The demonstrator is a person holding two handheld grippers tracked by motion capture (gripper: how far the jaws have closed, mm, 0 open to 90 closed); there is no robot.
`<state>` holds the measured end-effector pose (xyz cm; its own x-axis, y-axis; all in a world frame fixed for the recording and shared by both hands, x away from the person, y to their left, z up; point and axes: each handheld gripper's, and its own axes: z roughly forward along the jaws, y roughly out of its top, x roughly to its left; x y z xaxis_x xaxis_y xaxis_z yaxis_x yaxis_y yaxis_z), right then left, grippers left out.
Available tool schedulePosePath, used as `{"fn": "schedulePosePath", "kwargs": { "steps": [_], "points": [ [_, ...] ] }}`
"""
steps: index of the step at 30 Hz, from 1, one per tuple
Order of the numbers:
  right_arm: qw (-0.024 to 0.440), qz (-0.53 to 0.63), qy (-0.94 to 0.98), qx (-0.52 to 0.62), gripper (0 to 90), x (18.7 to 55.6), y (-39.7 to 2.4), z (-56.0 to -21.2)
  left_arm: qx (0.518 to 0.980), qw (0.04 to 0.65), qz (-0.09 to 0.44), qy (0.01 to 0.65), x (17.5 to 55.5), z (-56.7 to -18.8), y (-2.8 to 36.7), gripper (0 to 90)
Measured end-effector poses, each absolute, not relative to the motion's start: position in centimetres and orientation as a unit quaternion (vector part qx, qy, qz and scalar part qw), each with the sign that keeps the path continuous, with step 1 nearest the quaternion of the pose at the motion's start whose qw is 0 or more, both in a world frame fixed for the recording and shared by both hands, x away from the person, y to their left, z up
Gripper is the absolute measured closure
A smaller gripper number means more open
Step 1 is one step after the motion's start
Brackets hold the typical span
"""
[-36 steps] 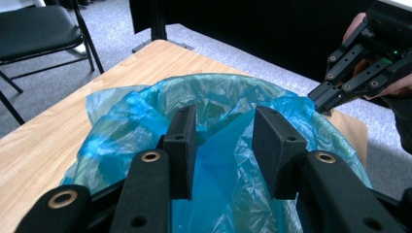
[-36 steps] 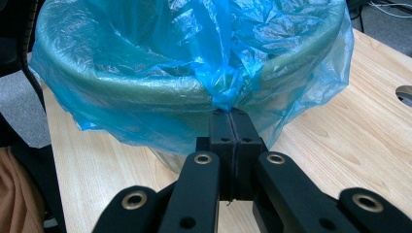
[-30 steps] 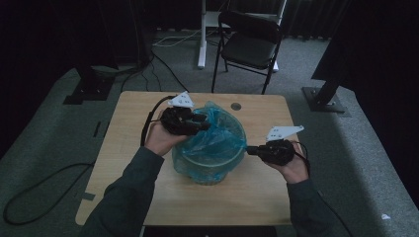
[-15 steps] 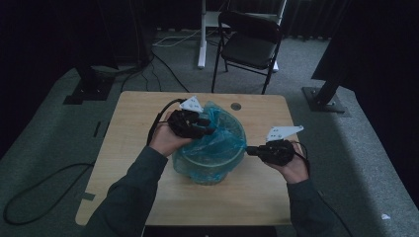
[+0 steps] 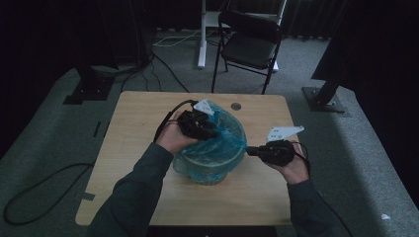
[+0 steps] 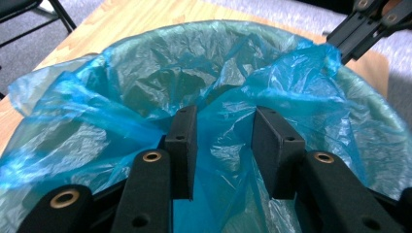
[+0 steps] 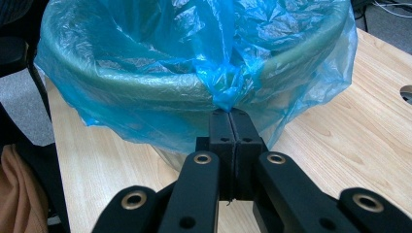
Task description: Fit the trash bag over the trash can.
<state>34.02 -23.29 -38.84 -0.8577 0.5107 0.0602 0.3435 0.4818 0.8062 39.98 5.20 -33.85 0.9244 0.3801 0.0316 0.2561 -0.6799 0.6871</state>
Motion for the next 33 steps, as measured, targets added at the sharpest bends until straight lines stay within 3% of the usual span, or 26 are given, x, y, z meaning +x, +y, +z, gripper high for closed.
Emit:
{"fn": "schedulePosePath", "kwargs": {
  "steps": [13, 33],
  "points": [
    [0.095, 0.445, 0.854, 0.251, 89.7, 33.9, -23.5, -38.8, 0.928, 0.322, 0.096, 0.163, 40.5, -34.1, 3.1, 61.5],
    [0.095, 0.446, 0.854, 0.248, 89.7, 33.9, -23.5, -38.7, 0.963, 0.213, 0.097, 0.137, 41.2, -37.3, 0.1, 59.7]
  ]
}}
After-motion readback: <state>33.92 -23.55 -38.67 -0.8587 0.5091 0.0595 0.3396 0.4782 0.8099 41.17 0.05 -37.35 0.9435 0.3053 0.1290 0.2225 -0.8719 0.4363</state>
